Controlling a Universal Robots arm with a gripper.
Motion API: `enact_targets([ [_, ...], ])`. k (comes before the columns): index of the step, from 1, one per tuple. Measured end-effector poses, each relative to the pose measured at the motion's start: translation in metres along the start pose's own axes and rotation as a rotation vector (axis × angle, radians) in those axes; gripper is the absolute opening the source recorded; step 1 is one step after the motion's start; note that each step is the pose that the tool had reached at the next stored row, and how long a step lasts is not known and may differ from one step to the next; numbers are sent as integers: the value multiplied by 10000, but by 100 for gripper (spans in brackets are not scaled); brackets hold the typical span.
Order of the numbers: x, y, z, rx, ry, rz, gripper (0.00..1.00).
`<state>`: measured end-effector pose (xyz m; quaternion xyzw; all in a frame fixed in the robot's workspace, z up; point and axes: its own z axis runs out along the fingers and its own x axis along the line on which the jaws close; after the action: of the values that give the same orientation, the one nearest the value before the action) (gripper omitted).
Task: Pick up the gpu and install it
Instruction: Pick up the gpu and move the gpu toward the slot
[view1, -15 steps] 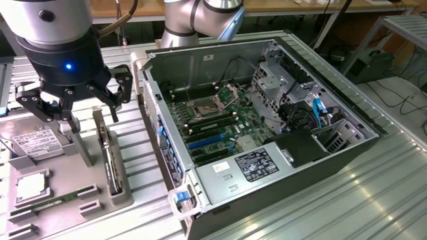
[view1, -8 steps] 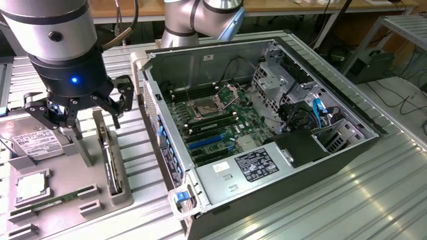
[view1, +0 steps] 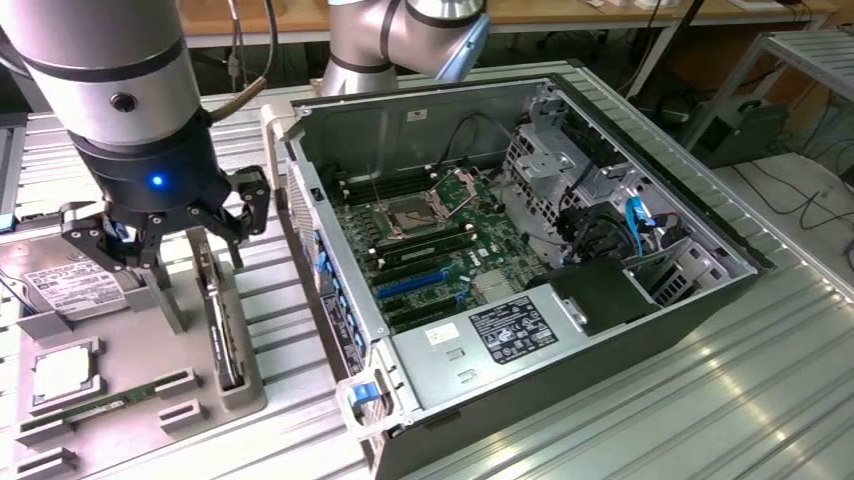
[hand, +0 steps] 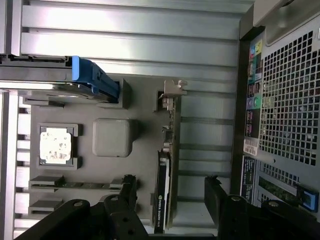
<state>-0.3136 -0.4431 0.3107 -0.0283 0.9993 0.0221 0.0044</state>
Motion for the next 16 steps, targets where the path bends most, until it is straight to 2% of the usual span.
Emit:
enact_targets([
  [11, 3, -19, 218, 2, 0, 26, 66],
  [16, 4, -36, 319, 11, -9, 212, 66],
])
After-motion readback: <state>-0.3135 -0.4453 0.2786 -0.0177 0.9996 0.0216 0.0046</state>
